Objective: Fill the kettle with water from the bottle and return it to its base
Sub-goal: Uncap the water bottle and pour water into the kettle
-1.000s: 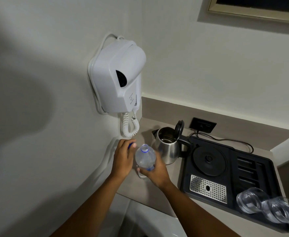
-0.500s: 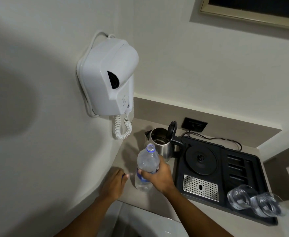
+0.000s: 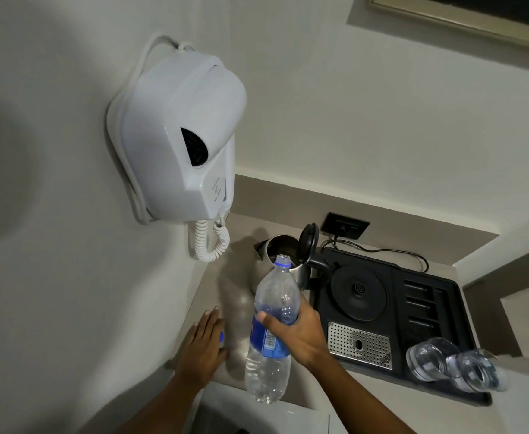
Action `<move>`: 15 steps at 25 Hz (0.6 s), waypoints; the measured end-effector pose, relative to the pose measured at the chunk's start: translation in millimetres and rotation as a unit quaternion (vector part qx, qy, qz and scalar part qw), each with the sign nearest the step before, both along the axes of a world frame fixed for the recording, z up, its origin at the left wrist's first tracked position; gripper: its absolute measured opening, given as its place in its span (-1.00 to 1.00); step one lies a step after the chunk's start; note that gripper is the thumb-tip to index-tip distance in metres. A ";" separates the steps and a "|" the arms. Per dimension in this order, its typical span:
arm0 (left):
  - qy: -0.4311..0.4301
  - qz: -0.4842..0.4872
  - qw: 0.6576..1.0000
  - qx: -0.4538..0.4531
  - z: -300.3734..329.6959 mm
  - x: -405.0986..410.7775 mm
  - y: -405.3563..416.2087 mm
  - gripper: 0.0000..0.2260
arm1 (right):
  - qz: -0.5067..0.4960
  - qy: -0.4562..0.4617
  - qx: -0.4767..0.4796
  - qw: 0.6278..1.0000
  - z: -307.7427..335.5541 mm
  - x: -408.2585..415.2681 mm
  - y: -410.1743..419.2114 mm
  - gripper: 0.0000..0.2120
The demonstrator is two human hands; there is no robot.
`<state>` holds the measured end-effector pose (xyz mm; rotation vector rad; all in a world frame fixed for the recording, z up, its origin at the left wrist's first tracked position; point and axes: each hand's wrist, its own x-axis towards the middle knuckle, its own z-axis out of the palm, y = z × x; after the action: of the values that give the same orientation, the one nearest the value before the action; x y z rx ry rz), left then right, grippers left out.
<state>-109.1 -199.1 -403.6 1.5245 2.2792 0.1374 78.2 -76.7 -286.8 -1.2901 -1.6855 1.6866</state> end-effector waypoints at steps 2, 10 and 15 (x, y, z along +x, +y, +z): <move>0.005 -0.023 1.000 -0.018 0.5 -2.6 -2.2 -0.28 | -0.003 0.003 -0.020 1.000 4.0 -3.4 3.2 -0.47; -0.018 -0.003 0.998 -0.053 5.5 -6.2 -8.9 -0.12 | -0.050 -0.006 -0.103 0.993 13.2 -16.8 7.8 -0.53; -0.043 -0.003 0.998 -0.046 6.8 -7.2 -9.7 -0.10 | -0.046 -0.021 -0.134 0.990 14.7 -15.8 6.9 -0.53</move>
<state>-116.3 -208.9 -396.8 1.4514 2.1832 0.0937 62.4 -69.8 -272.1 -1.5097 -1.4317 1.8910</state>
